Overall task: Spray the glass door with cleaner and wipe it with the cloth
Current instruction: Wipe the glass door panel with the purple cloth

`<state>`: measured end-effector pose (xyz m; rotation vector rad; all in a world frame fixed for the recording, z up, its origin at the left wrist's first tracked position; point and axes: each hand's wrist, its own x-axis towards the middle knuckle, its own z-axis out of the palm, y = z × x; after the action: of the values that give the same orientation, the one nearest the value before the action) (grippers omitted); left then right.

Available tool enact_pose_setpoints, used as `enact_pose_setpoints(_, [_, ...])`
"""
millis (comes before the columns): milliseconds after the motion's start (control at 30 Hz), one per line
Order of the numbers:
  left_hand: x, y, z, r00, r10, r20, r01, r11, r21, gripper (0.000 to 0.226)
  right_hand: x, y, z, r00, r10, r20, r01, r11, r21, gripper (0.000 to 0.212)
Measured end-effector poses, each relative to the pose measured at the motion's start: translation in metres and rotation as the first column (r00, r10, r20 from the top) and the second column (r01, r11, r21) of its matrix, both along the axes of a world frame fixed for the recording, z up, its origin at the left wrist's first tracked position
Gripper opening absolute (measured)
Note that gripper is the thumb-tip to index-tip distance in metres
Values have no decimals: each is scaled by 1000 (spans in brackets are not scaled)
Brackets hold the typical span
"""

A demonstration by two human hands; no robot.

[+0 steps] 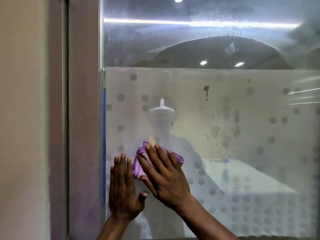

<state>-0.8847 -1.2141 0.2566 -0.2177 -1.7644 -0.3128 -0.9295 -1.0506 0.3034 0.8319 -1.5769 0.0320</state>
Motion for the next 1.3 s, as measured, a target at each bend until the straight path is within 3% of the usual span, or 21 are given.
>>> enact_pose_setpoints(133, [4,-1,4,999,-6,32,8,998,-61,96,-4,32,1,998,-10,-56,23,974,226,63])
enact_pose_setpoints(200, [9,-1,8,996,33,78,-27,997,-72,96,-5,50,7,997,-29,-74,44,976,212,63])
enact_pose_setpoints(300, [14,-5,21,987,123,103,-105,981,-160,95,-8,67,28,996,-90,-26,88,995,-50,62])
enact_pose_setpoints(367, [16,-7,41,987,146,73,-132,975,-178,93,-6,63,53,992,-114,46,122,957,-263,62])
enact_pose_setpoints(467, [15,-6,75,991,132,33,-127,984,-126,90,2,41,86,989,-80,127,126,904,-409,64])
enact_pose_setpoints(533, [10,-4,92,994,113,8,-112,988,-104,89,4,23,98,992,-81,100,111,931,-349,66])
enact_pose_setpoints(633, [3,-1,100,997,74,-20,-75,995,-62,92,2,10,94,998,-67,-13,66,995,-79,65])
enact_pose_setpoints(800, [-1,-6,94,996,63,-66,-67,996,-57,96,-6,38,87,993,-42,-111,58,987,152,62])
enact_pose_setpoints(900, [-1,-7,94,996,62,-67,-67,995,-68,97,-11,60,105,986,-91,-140,93,996,5,61])
enact_pose_setpoints(1000, [-2,-3,94,996,57,-70,-63,995,-73,98,-11,64,142,990,-140,-32,129,963,-237,61])
enact_pose_setpoints(1067, [-2,-2,93,996,46,-82,-50,997,-52,99,-7,50,166,992,-125,34,129,947,-293,62])
enact_pose_setpoints(1200, [-2,-4,92,992,14,-125,-15,1000,-6,100,1,3,197,997,-68,22,71,967,-246,62])
enact_pose_setpoints(1300, [2,-3,92,986,-32,-166,37,999,23,98,9,-29,196,999,-50,-4,49,995,-84,63])
